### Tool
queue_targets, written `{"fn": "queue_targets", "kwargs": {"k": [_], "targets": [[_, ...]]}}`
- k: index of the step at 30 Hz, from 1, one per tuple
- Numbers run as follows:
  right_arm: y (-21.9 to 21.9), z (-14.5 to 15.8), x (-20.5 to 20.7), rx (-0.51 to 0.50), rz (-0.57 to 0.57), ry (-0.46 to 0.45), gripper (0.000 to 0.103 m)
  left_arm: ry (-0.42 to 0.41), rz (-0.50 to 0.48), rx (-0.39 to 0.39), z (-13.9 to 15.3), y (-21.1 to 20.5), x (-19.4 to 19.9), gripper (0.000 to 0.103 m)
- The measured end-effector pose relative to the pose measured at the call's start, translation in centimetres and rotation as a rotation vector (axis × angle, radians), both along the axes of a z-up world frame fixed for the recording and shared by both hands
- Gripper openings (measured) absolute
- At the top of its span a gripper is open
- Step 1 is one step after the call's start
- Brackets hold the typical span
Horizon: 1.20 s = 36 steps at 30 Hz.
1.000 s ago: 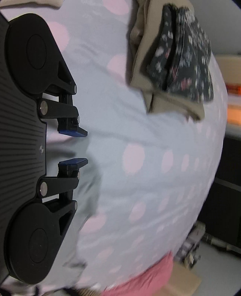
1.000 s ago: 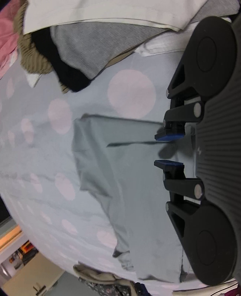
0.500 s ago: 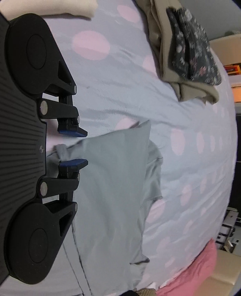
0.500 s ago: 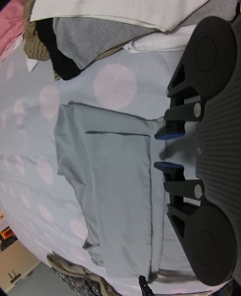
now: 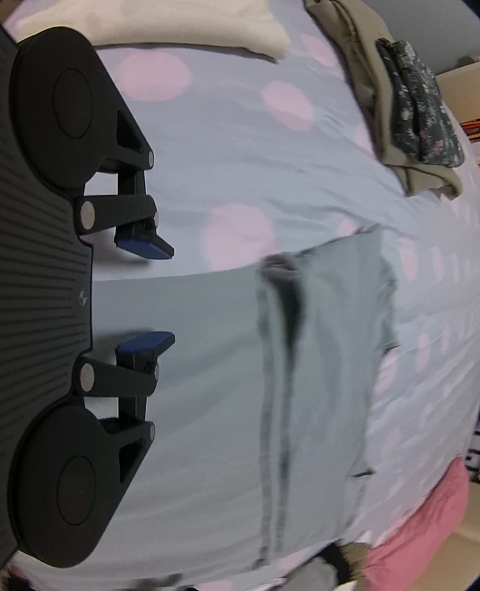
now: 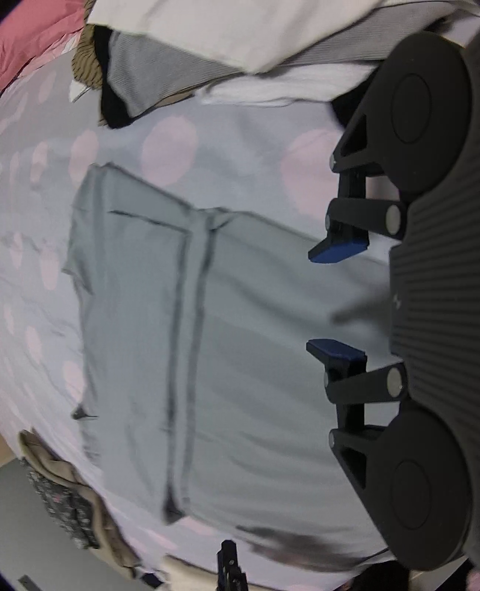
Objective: Fold clothes
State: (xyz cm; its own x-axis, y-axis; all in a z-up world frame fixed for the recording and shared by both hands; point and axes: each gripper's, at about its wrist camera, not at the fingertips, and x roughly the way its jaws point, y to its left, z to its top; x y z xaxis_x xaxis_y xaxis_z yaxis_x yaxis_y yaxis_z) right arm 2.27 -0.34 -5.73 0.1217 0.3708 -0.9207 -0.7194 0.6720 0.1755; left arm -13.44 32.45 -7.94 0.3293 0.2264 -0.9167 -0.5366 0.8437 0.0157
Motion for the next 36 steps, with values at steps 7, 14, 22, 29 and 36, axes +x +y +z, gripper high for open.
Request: {"fn": "queue_targets", "kwargs": {"k": [7, 14, 22, 29, 36], "targets": [[-2.9, -1.9, -4.2, -0.081, 0.004, -0.010, 0.049, 0.136, 0.019, -0.046, -2.0, -2.1, -3.9, 0.042], [-4.5, -3.4, -8.7, -0.123, -0.017, -0.001, 0.059, 0.211, -0.008, -0.034, -2.7, -4.9, -6.0, 0.043], [-4.3, -3.6, -11.9, -0.160, 0.031, -0.050, 0.015, 0.182, -0.019, -0.073, -2.2, -6.6, -7.1, 0.012], [-4.6, -1.3, -11.9, -0.081, 0.002, -0.107, 0.005, 0.006, 0.033, -0.119, 0.8, -4.8, -8.1, 0.001], [-4.5, 0.7, -9.7, -0.030, -0.097, -0.209, 0.005, -0.135, 0.114, -0.044, 3.3, -1.9, -8.2, 0.001]]}}
